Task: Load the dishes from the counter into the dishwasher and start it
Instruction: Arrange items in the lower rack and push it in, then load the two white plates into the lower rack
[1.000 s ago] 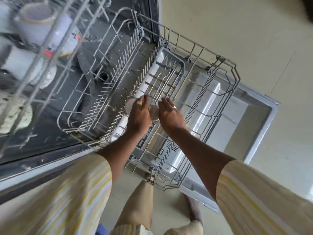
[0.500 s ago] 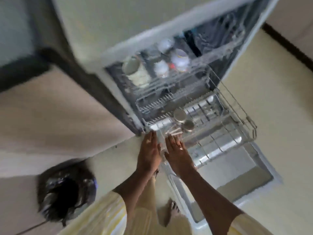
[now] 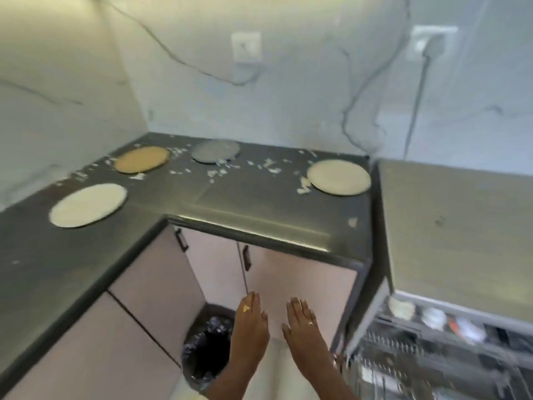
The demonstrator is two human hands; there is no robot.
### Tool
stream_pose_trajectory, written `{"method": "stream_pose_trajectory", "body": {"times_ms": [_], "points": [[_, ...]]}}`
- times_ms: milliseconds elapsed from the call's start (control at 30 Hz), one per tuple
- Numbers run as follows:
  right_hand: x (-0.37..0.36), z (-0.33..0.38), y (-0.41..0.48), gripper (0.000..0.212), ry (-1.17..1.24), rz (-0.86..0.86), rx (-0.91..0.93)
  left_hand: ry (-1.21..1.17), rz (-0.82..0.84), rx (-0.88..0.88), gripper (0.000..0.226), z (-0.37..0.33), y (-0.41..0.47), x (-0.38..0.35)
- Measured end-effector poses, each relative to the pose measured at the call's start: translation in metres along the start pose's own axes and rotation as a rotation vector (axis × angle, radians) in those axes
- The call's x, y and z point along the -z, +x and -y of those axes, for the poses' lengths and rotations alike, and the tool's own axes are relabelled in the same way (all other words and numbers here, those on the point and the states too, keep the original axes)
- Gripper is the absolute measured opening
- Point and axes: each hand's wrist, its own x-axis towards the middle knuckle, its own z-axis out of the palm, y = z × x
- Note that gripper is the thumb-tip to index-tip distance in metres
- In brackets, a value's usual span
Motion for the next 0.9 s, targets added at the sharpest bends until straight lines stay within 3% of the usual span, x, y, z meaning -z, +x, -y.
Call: {"method": "stream_pose_trajectory", "body": {"times_ms": [167,300,367,433,500,600,700,900], "points": [[0.038,0.042,0.068,0.063,-0.084,-0.048,0.101,-0.115,-0.154,0.104,0.049,0.012,0.054,0.048],[0.056,0.059,0.119,0.053,-0.017,0.091,0.08,-0.148,-0.199,0.099,0.05,0.026,0.102,0.067],[0.059,0.06,0.151,0.037,-0.009,-0.027,0.026,-0.166,-0.173,0.09,0.05,0.03,0.128,0.074],[0.058,0.061,0.18,0.048,0.064,-0.061,-0.044,-0.169,-0.173,0.061,0.049,0.031,0.155,0.077],[0.069,0.056,0.199,0.039,0.109,-0.111,-0.096,-0.149,-0.181,0.021,0.049,0.029,0.183,0.079],[0.079,0.042,0.227,0.042,0.179,-0.143,-0.277,-0.128,-0.113,-0.044,0.051,0.018,0.223,0.078],[0.093,0.018,0.251,0.029,0.268,-0.174,-0.494,-0.121,-0.111,-0.094,0.057,0.004,0.26,0.072],[0.108,-0.06,0.31,0.025,0.491,-0.289,-0.908,-0.113,-0.063,-0.124,0.05,-0.019,0.335,0.039]]}}
